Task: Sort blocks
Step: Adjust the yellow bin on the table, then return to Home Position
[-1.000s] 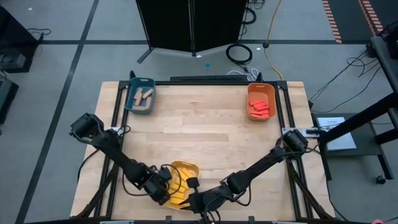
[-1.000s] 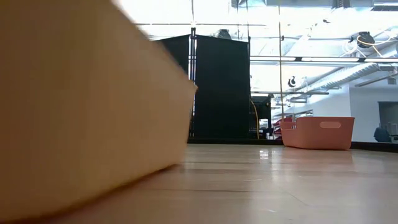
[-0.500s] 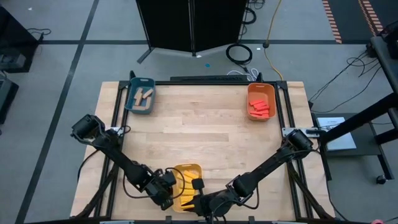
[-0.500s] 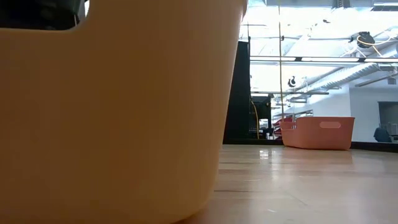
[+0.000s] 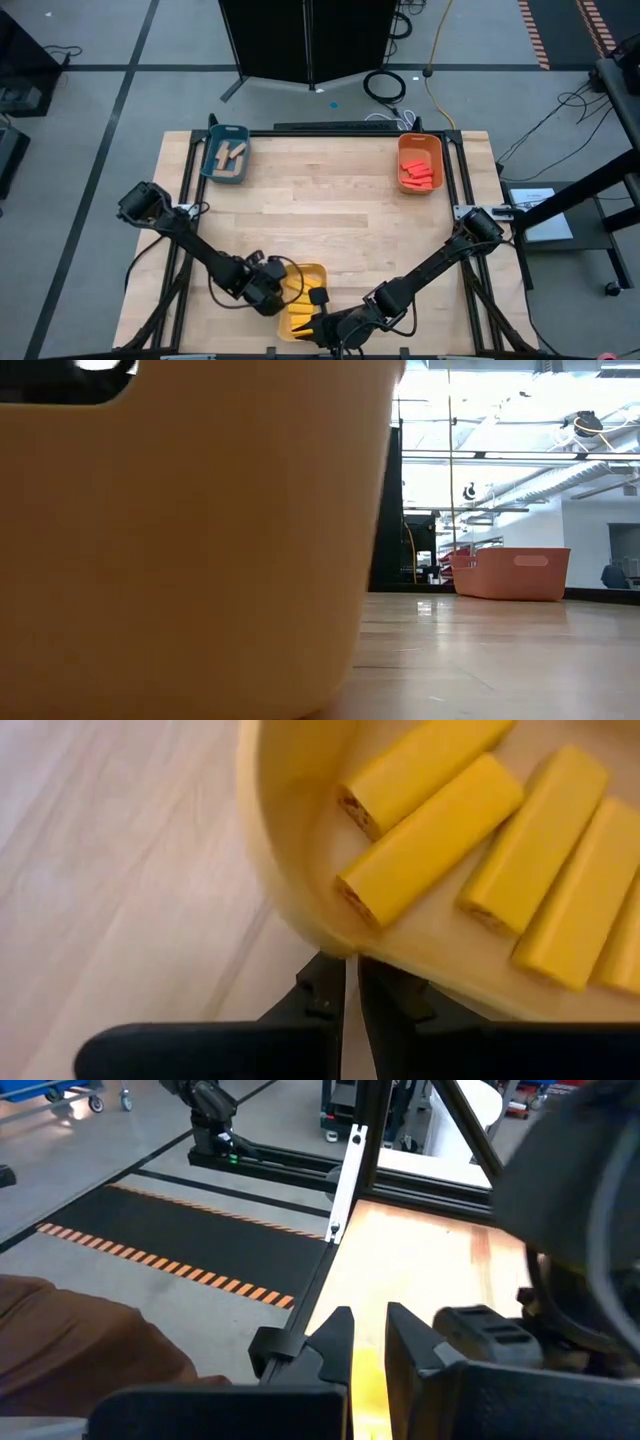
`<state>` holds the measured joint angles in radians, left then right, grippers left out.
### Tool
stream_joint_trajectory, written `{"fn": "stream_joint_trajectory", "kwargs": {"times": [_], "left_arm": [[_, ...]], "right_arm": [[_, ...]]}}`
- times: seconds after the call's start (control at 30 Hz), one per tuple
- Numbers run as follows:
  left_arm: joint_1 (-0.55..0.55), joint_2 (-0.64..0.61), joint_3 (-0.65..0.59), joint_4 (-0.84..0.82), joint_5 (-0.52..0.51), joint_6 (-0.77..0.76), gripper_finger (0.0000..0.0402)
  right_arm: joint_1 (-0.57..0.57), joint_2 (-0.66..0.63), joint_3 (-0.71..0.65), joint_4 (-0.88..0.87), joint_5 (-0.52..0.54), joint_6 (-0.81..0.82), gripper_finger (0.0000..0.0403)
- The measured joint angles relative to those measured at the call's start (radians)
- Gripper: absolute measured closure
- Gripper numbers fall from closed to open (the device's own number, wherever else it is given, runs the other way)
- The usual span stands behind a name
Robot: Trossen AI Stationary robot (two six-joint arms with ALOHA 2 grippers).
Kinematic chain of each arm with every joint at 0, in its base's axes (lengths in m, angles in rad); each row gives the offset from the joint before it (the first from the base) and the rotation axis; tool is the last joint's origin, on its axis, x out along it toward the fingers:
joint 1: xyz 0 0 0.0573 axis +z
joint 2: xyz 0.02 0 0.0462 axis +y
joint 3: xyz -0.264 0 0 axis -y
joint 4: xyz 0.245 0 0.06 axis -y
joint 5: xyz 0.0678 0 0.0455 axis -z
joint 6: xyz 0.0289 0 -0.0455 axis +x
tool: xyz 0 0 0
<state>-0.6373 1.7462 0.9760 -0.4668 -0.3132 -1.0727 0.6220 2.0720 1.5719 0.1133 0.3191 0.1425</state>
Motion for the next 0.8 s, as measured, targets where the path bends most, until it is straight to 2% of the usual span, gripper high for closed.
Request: {"fn": "stream_joint_trajectory", "kwargs": {"times": [0.2, 0.37, 0.57, 0.7, 0.8], "left_arm": [[0.033, 0.000, 0.000, 0.098, 0.028, 0.067, 0.0373], [0.027, -0.006, 0.000, 0.083, 0.062, 0.050, 0.0373], [-0.004, -0.125, -0.001, -0.021, -0.054, 0.051, 0.0373], [-0.014, -0.246, -0.002, -0.035, -0.213, 0.184, 0.0373], [-0.008, -0.335, -0.001, -0.028, -0.328, 0.304, 0.0373]], "right_arm": [[0.002, 0.000, 0.000, -0.017, 0.000, 0.003, 0.0403], [0.006, -0.012, 0.000, -0.065, -0.002, 0.001, 0.0403], [0.018, -0.131, -0.001, -0.208, 0.053, -0.030, 0.0403], [0.022, -0.229, -0.002, -0.354, 0.057, -0.057, 0.0403], [0.021, -0.311, -0.050, -0.405, 0.103, -0.056, 0.0403]]}}
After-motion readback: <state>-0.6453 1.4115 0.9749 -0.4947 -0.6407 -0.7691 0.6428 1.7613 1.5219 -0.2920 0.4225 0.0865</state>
